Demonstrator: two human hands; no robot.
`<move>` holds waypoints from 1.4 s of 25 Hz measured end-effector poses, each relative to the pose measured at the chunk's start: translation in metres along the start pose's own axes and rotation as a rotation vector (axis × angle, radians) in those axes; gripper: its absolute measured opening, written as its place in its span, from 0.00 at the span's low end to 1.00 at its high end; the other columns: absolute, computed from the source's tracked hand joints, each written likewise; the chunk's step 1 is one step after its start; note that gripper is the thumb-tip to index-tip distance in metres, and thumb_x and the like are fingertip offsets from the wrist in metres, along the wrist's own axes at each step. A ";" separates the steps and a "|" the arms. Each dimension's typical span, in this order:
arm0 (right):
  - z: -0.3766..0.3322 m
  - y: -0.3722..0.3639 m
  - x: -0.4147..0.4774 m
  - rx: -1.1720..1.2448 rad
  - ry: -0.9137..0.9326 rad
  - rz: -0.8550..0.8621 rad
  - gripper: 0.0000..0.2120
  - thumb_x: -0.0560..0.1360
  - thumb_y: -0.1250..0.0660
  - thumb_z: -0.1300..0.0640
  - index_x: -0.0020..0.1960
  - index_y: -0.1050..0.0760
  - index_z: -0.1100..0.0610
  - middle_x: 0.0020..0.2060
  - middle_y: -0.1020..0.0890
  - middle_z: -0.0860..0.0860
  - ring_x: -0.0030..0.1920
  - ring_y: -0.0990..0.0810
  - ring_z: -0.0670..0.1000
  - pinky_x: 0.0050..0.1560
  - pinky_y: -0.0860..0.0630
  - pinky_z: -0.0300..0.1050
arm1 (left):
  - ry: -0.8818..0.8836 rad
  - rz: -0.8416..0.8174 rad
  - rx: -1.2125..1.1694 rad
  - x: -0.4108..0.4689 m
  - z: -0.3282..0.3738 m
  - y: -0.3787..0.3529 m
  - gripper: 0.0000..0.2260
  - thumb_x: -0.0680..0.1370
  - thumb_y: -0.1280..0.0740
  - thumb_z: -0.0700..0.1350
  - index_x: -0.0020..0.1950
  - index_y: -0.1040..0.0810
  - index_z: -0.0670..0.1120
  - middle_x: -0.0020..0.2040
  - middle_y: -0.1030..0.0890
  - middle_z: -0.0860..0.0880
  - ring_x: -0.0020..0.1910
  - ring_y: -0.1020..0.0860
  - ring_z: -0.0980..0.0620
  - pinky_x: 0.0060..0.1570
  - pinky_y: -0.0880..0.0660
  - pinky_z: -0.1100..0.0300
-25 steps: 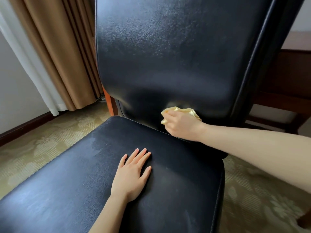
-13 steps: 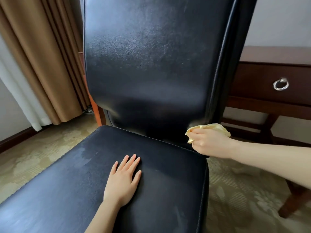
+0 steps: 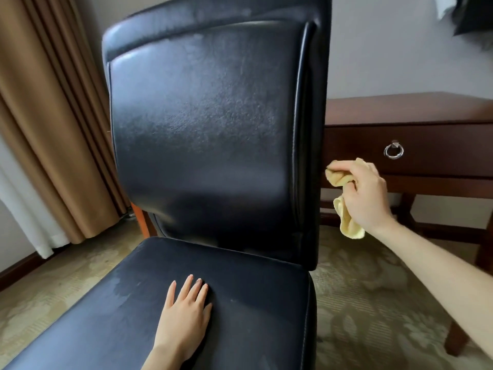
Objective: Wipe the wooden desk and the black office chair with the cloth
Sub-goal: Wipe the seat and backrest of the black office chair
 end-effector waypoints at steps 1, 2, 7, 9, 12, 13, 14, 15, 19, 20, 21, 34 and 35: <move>0.011 -0.001 0.002 0.057 -0.113 0.036 0.25 0.71 0.44 0.77 0.56 0.24 0.52 0.53 0.22 0.48 0.58 0.26 0.51 0.62 0.33 0.34 | -0.038 0.005 0.028 0.000 0.006 0.012 0.22 0.79 0.42 0.59 0.49 0.14 0.47 0.50 0.16 0.48 0.52 0.18 0.45 0.53 0.24 0.44; 0.019 -0.005 0.004 0.123 -0.212 0.042 0.26 0.72 0.43 0.76 0.59 0.26 0.51 0.55 0.23 0.48 0.56 0.25 0.48 0.59 0.29 0.36 | -0.045 0.069 0.062 0.005 0.010 0.028 0.17 0.69 0.28 0.59 0.49 0.14 0.48 0.51 0.16 0.47 0.51 0.18 0.45 0.49 0.22 0.43; 0.036 -0.040 0.019 0.375 -0.544 -0.217 0.31 0.75 0.45 0.75 0.70 0.32 0.47 0.61 0.28 0.42 0.50 0.27 0.39 0.36 0.29 0.28 | -0.151 0.374 -0.260 0.050 0.064 0.113 0.33 0.72 0.28 0.46 0.75 0.37 0.49 0.76 0.40 0.48 0.74 0.40 0.47 0.71 0.42 0.48; 0.038 -0.053 0.019 0.386 -0.544 -0.391 0.30 0.77 0.47 0.73 0.70 0.32 0.46 0.64 0.27 0.43 0.57 0.26 0.43 0.46 0.26 0.31 | -0.196 0.476 -0.359 0.068 0.085 0.150 0.34 0.77 0.36 0.47 0.77 0.52 0.55 0.78 0.56 0.53 0.77 0.56 0.51 0.73 0.56 0.53; 0.041 -0.058 0.018 0.271 -0.504 -0.498 0.28 0.78 0.48 0.70 0.71 0.33 0.46 0.65 0.26 0.49 0.63 0.26 0.52 0.61 0.25 0.49 | -0.223 0.511 -0.431 0.089 0.108 0.191 0.37 0.78 0.38 0.49 0.75 0.63 0.60 0.77 0.65 0.56 0.75 0.66 0.51 0.70 0.66 0.56; 0.040 -0.058 0.018 0.232 -0.491 -0.483 0.27 0.79 0.49 0.69 0.71 0.33 0.46 0.65 0.26 0.50 0.64 0.27 0.53 0.63 0.27 0.51 | -0.232 0.523 -0.440 0.093 0.114 0.201 0.37 0.78 0.39 0.49 0.74 0.65 0.60 0.76 0.66 0.56 0.75 0.67 0.51 0.69 0.66 0.56; 0.040 -0.057 0.018 0.204 -0.483 -0.457 0.27 0.79 0.49 0.69 0.71 0.33 0.46 0.66 0.27 0.51 0.65 0.28 0.54 0.65 0.29 0.53 | -0.227 0.527 -0.443 0.096 0.117 0.207 0.37 0.78 0.39 0.50 0.75 0.65 0.59 0.76 0.67 0.55 0.75 0.68 0.51 0.69 0.66 0.55; 0.038 -0.056 0.016 0.189 -0.479 -0.434 0.26 0.79 0.48 0.68 0.71 0.34 0.46 0.66 0.27 0.52 0.66 0.29 0.55 0.66 0.30 0.54 | -0.220 0.521 -0.457 0.099 0.119 0.211 0.37 0.78 0.39 0.50 0.75 0.64 0.58 0.76 0.68 0.55 0.74 0.69 0.51 0.70 0.66 0.54; 0.034 -0.042 0.003 0.120 -0.476 -0.425 0.30 0.78 0.49 0.71 0.73 0.36 0.46 0.67 0.29 0.54 0.66 0.30 0.56 0.65 0.30 0.47 | -0.179 0.437 -0.485 0.096 0.121 0.213 0.36 0.79 0.39 0.51 0.77 0.62 0.55 0.76 0.68 0.54 0.74 0.69 0.52 0.72 0.64 0.50; 0.030 -0.033 -0.001 0.108 -0.459 -0.431 0.30 0.77 0.48 0.72 0.73 0.37 0.47 0.68 0.29 0.53 0.67 0.30 0.55 0.64 0.31 0.44 | -0.175 0.423 -0.480 0.093 0.122 0.216 0.36 0.79 0.39 0.52 0.77 0.62 0.55 0.76 0.68 0.54 0.74 0.69 0.51 0.72 0.63 0.49; 0.025 -0.023 -0.006 0.103 -0.431 -0.444 0.31 0.76 0.48 0.73 0.73 0.36 0.48 0.67 0.28 0.51 0.67 0.31 0.54 0.63 0.31 0.42 | -0.177 0.431 -0.470 0.088 0.122 0.222 0.36 0.79 0.40 0.52 0.77 0.62 0.55 0.76 0.67 0.54 0.74 0.69 0.51 0.72 0.62 0.47; -0.110 0.178 0.148 0.326 0.028 0.184 0.31 0.68 0.45 0.73 0.56 0.25 0.41 0.52 0.21 0.40 0.50 0.23 0.35 0.44 0.25 0.32 | -0.387 0.851 -0.820 0.098 0.142 0.442 0.21 0.81 0.42 0.53 0.74 0.36 0.53 0.77 0.42 0.55 0.75 0.46 0.55 0.73 0.51 0.44; -0.123 0.184 0.166 0.353 0.033 0.174 0.32 0.65 0.46 0.73 0.53 0.24 0.40 0.51 0.20 0.41 0.50 0.23 0.35 0.44 0.27 0.30 | -0.399 0.801 -0.829 0.109 0.146 0.455 0.20 0.81 0.43 0.53 0.73 0.35 0.53 0.77 0.42 0.55 0.76 0.47 0.55 0.73 0.51 0.44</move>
Point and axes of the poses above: each hand's wrist, its own x-axis towards the middle knuckle, its own y-axis out of the back of the hand, z = x × y, the point moved 6 cm from there along x, towards the middle knuckle
